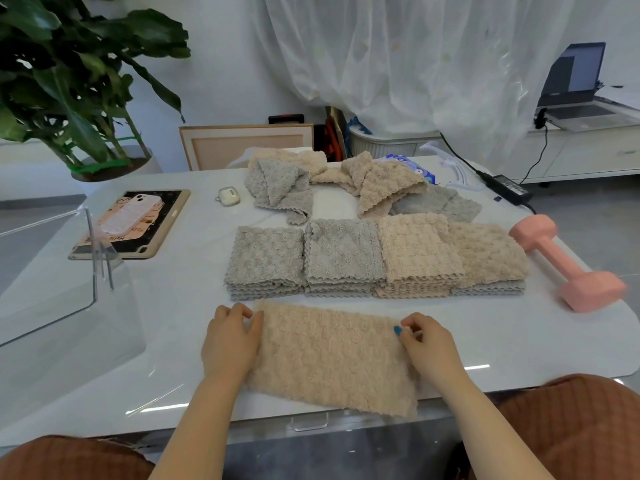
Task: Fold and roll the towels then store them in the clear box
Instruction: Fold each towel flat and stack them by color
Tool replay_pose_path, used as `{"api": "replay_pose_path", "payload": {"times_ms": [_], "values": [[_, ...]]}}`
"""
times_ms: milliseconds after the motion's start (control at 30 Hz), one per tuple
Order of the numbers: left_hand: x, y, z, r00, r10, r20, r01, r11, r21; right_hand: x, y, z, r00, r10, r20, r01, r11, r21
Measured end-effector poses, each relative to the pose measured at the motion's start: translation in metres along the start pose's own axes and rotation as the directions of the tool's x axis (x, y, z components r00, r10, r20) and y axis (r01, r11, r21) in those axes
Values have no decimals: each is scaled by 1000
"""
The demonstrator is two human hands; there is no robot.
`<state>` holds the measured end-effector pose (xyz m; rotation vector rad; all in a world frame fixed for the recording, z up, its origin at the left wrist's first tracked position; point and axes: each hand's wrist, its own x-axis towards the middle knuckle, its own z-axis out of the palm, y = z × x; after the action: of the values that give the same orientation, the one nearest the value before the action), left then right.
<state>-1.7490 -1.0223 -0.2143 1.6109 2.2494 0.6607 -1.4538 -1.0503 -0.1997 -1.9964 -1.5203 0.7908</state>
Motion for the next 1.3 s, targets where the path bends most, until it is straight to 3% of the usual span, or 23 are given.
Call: {"api": "replay_pose_path", "payload": {"times_ms": [100,233,300,433,533,600,633,700,733,767,867,933,1033,1133,1200,1300], "values": [[8,2,12,996,71,59,-57,973,-223,-1,-2,-3,999,1,36,-5,994,106],[13,8,14,1000,27,-10,-28,937,-347,-2,-6,-4,966,24,256,-51,993,102],[14,10,13,999,20,-37,-30,949,-314,1,-5,-4,972,24,232,-47,994,94],[13,12,11,993,23,-114,-34,996,-88,7,2,-10,983,17,181,-51,982,182],[-8,29,10,954,219,-206,-225,974,-8,9,6,-11,984,-1,180,-40,974,224],[-39,53,9,931,362,-35,-364,926,-103,11,9,-9,987,-4,158,-35,969,245],[-55,63,13,878,462,124,-443,883,-154,12,10,-9,990,-5,139,-32,965,259],[-87,75,28,674,644,362,-618,760,-200,13,10,-9,993,8,117,-44,949,313],[-99,75,40,587,689,425,-697,697,-168,13,10,-10,993,28,119,-67,937,342],[-109,73,52,545,710,447,-761,642,-92,13,10,-11,990,44,132,-90,927,365],[-123,71,66,595,706,384,-785,614,87,10,13,-19,963,17,270,-122,917,380],[-124,77,63,620,733,280,-770,638,34,6,9,-32,924,-24,383,-139,909,393],[-118,81,52,712,667,221,-599,740,-306,-3,-4,-65,886,-39,462,-182,888,423],[-115,77,30,757,590,281,-337,720,-607,-11,-21,-94,824,-141,549,-228,804,549],[-111,71,10,823,509,250,-190,663,-724,-14,-34,-93,793,-212,571,-76,895,439],[-104,53,-6,901,375,218,-49,588,-807,-6,-59,-65,845,-286,452,230,957,175]]}}
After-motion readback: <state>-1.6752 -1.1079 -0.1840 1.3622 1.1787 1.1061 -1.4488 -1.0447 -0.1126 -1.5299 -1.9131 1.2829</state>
